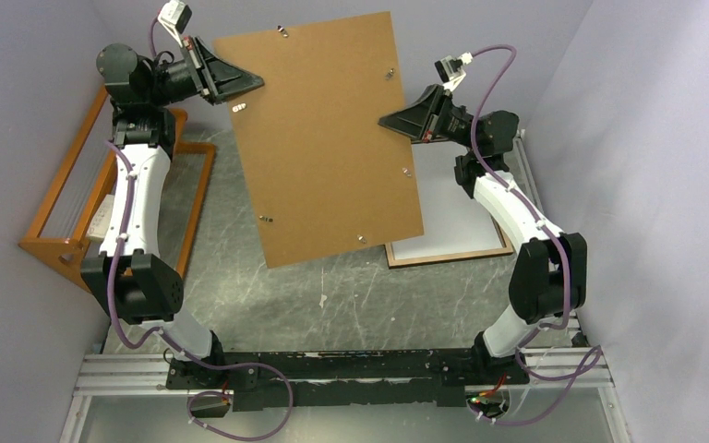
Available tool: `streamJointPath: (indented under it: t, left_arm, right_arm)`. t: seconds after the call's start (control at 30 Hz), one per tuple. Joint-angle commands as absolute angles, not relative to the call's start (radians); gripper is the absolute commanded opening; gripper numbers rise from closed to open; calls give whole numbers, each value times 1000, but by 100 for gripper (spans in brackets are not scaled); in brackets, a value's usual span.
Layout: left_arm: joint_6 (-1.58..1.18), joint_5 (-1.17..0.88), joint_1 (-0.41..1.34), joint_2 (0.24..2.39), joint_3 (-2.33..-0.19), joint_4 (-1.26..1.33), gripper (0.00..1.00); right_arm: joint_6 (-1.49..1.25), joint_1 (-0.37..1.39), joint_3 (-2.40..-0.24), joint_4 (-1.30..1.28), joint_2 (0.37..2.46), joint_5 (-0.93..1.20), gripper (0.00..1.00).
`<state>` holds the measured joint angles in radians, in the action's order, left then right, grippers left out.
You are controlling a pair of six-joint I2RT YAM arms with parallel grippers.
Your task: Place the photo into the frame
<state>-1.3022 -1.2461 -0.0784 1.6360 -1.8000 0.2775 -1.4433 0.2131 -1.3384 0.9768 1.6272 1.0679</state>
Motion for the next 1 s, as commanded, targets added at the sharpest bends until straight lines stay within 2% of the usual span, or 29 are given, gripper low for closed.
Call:
streamJointPath:
  t: [0.0,0.13,0.2,0.27,0.4,0.53,0.73,0.97]
  left_arm:
    - [-1176,-1160,-75,1599,-1813,110,22]
    - [-989,-1066,-75,1568,-1801,-73,70]
    - [-985,-1056,-76,1553,-1752,88,85]
    - [-948,-1060,-82,1574,-1786,82,93]
    - [-788,-1064,-84,1602,-1862,-18,94]
    - [-642,-1054,-86,1582,-1850,-109,94]
    - [-413,-945,-96,1560,-1888,-389,94]
    - [-393,-934,-126,1592,-1891,-574,91]
  right_arm:
    - [-1412,228,-1348,1029,1594,1024,0]
    - [-1467,227,-1300,1100,1586,983,0]
    - [-1523,230,-1278,1175,1590,991,0]
    - [-1586,232,-1263,1246,1597,985,0]
    - [-1652,234,-1241,1317,1598,972,0]
    - [-1592,239,-1219,1206,1561,962,0]
    - [-1582,241,-1169,1074,1535,907,0]
    - [-1594,241,-1073,1039,1503,859,0]
